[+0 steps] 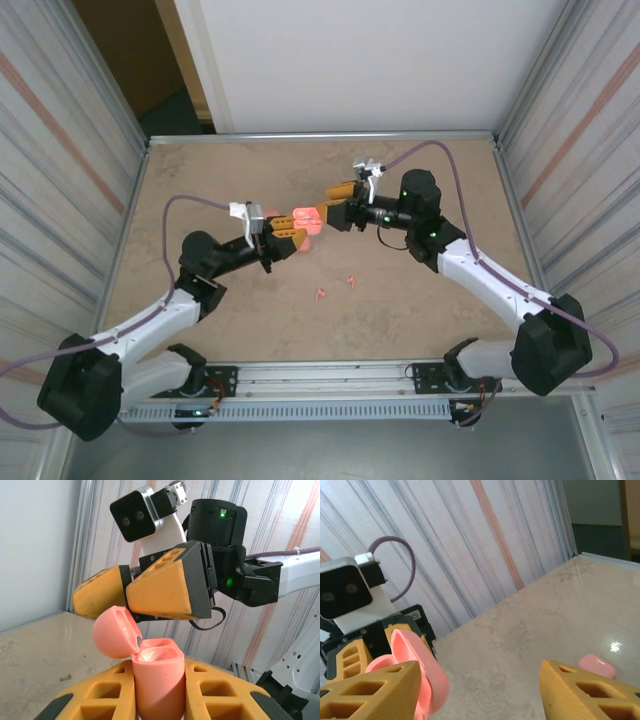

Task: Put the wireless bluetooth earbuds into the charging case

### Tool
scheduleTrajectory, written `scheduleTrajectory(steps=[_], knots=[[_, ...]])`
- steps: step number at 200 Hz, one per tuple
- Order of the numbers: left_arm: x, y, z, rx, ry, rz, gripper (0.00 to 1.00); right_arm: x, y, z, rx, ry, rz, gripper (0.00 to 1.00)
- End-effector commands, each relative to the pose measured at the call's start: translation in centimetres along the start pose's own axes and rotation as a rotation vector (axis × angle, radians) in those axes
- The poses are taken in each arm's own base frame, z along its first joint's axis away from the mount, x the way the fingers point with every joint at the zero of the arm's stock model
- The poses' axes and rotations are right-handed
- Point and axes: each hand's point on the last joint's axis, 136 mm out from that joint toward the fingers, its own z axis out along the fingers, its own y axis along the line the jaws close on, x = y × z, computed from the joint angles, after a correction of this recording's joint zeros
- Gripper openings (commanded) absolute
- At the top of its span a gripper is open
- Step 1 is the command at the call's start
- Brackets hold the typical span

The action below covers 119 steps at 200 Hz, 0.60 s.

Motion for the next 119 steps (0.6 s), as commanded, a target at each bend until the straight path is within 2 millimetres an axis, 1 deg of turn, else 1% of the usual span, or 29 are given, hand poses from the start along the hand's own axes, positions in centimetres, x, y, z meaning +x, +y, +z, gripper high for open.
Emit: scheduleTrajectory(steps=[1, 21, 45, 74, 105, 119], knots=[[-0.2, -0.1, -0.2, -0.027, 0.005, 0.054, 0.00, -1.6, 1.1, -1.4, 0.015, -0.037, -0.024, 0.63], [0.0, 0.2, -0.5, -0.056, 0.019, 0.068, 0.00, -0.9, 0.8, -2.1, 0.053, -0.011, -0.021, 0.63], [-0.1, 0.3, -1.1, -0.090, 0.028, 0.099, 0.00, 0.8, -0.4, -2.6, 0.121, 0.046, 0.018, 0.63], [-0.5, -0.1, -1.9, -0.121, 0.036, 0.149, 0.00, 3.3, -1.9, -3.3, 0.212, 0.136, 0.103, 0.59], [-1.1, -0.4, -2.9, -0.156, 0.034, 0.196, 0.00, 6.1, -2.5, -3.9, 0.278, 0.243, 0.149, 0.57], [-1.5, -0.6, -3.2, -0.166, 0.023, 0.212, 0.00, 7.8, -2.6, -3.9, 0.296, 0.297, 0.156, 0.57]])
